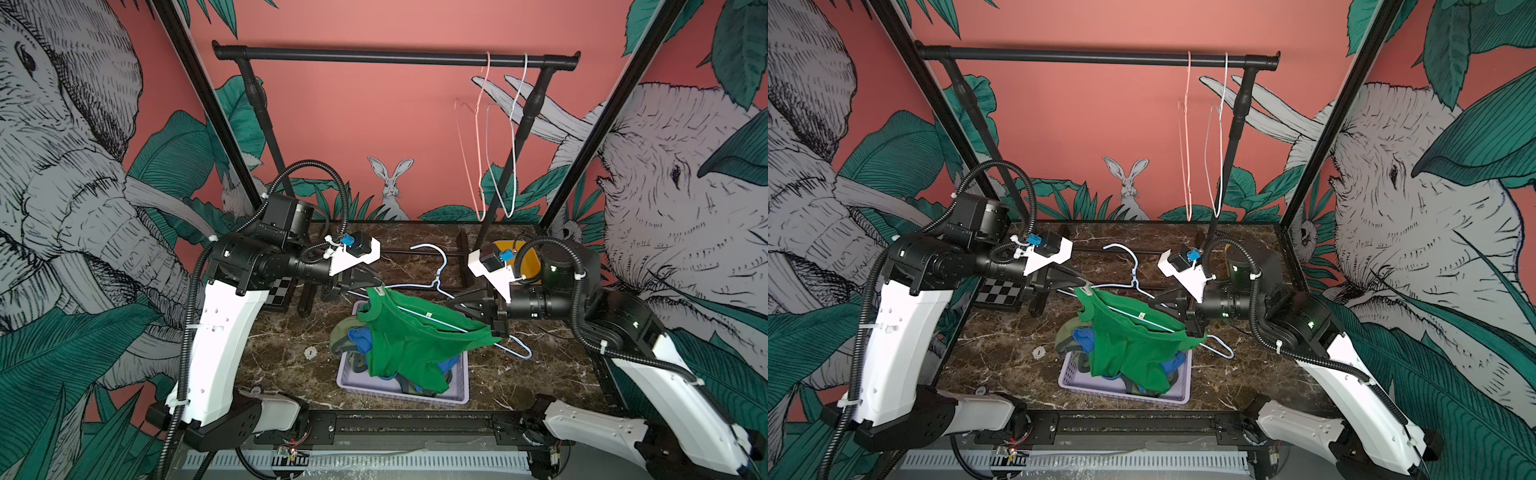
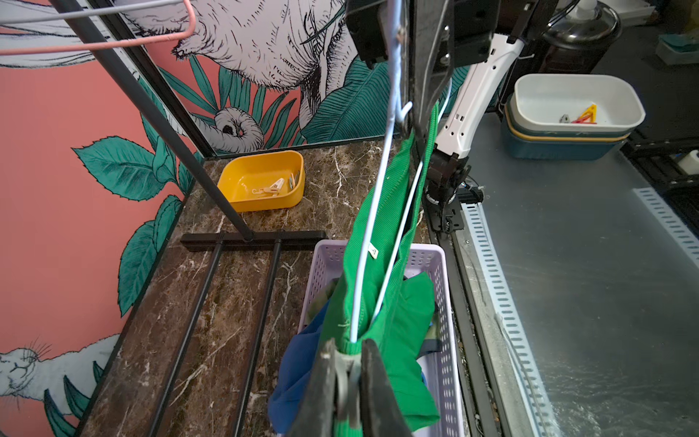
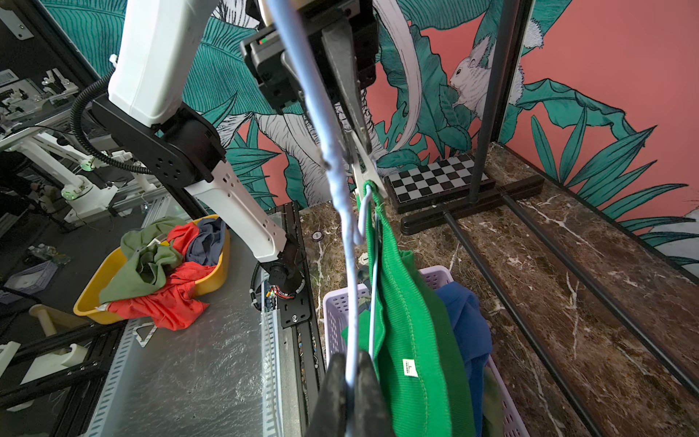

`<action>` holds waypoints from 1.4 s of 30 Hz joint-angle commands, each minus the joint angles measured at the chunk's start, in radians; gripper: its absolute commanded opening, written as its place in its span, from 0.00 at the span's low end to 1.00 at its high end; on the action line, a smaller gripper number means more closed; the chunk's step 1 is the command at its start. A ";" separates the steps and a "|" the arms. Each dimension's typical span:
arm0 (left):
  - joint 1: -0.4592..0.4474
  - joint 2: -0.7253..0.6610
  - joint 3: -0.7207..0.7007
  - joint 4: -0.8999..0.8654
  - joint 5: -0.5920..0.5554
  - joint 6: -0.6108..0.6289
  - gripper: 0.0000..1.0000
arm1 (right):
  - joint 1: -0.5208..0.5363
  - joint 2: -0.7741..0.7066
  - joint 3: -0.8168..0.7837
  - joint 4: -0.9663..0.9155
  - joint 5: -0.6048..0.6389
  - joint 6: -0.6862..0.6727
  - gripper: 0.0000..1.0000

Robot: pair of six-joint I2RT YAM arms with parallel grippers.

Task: Remove the clothespins securing tank tops to the hanger
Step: Remove the clothespin from the hanger, then place the hanger in the basket.

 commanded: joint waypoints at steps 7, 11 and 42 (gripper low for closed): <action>-0.002 -0.020 0.056 -0.003 0.042 -0.028 0.00 | -0.005 -0.011 0.018 0.009 0.022 -0.024 0.00; -0.002 -0.020 0.122 -0.017 -0.012 -0.037 0.00 | -0.009 0.003 -0.052 0.038 0.020 -0.003 0.00; -0.003 -0.018 0.050 0.210 0.071 -0.318 0.00 | -0.116 0.319 -0.637 0.514 -0.062 0.273 0.32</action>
